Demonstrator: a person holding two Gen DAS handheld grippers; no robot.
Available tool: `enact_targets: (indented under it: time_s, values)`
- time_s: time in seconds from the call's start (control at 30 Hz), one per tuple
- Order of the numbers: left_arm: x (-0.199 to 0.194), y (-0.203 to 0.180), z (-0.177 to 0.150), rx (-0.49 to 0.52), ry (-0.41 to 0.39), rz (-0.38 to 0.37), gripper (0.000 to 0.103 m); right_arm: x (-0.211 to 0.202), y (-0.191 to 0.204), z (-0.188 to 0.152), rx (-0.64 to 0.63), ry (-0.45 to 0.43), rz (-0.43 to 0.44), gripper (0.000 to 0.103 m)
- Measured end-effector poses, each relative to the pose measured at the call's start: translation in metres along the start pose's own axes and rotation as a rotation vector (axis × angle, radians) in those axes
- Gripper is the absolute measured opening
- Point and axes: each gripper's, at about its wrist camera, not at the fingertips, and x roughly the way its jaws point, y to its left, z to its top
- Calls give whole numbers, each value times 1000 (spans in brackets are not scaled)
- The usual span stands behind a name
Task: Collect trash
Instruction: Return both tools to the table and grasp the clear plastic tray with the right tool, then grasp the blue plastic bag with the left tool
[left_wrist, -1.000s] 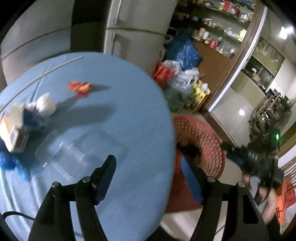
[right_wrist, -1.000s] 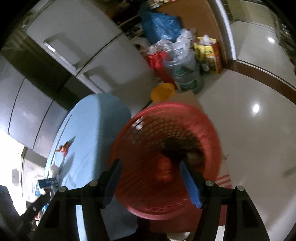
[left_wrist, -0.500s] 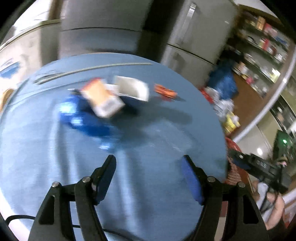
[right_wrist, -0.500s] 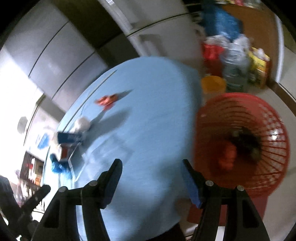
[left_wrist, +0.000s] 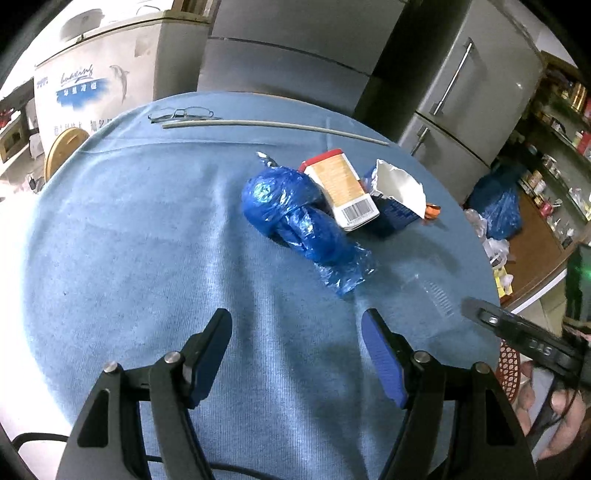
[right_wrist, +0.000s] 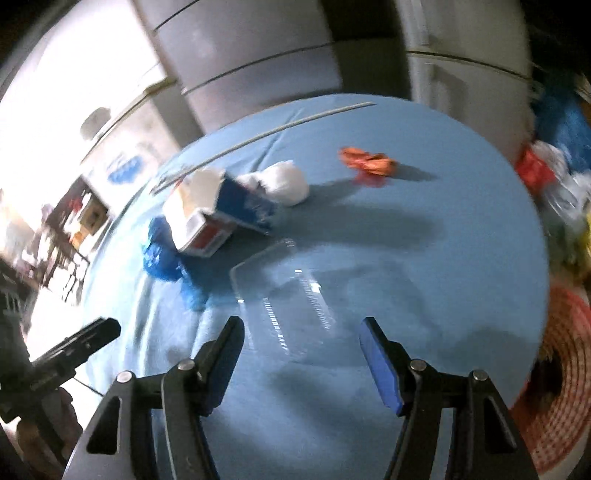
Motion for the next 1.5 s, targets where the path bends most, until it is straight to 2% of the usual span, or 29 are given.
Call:
enact_targets:
  time_s: [0.3, 0.47, 0.53, 0.67, 0.87, 0.97, 1.13, 1.2, 1.23, 1.27, 1.33, 1.4, 1.5]
  values:
    - [1, -2, 2, 8, -4, 0, 73, 42, 19, 13, -184, 92, -23, 69]
    - [0, -4, 6, 9, -10, 8, 73, 56, 18, 10, -181, 117, 4, 68]
    - [2, -4, 10, 8, -18, 19, 73, 54, 14, 9, -147, 103, 24, 56]
    - [10, -8, 22, -3, -26, 21, 73, 47, 8, 5, -107, 78, 32, 56]
    - [34, -1, 55, -110, -29, 7, 73, 29, -2, -8, -58, 52, 40, 56]
    - [47, 9, 74, -213, -28, -10, 73, 24, -5, -13, -47, 48, 45, 56]
    - [85, 11, 78, -255, 72, 0, 73, 22, -6, -16, -36, 49, 54, 56]
    - [86, 16, 75, -263, 49, -28, 61, 22, -4, -17, -37, 47, 58, 56]
    - [87, 17, 75, -254, 57, -14, 44, 23, -2, -16, -37, 47, 58, 56]
    - [87, 20, 75, -251, 66, -15, 39, 23, -2, -17, -35, 47, 58, 56]
    - [86, 27, 74, -260, 70, -34, 36, 25, -3, -17, -30, 49, 58, 56]
    - [84, 30, 72, -245, 73, -28, 22, 26, -4, -18, -18, 51, 60, 56]
    - [78, 35, 68, -230, 67, -23, 22, 25, -4, -18, -14, 44, 63, 56]
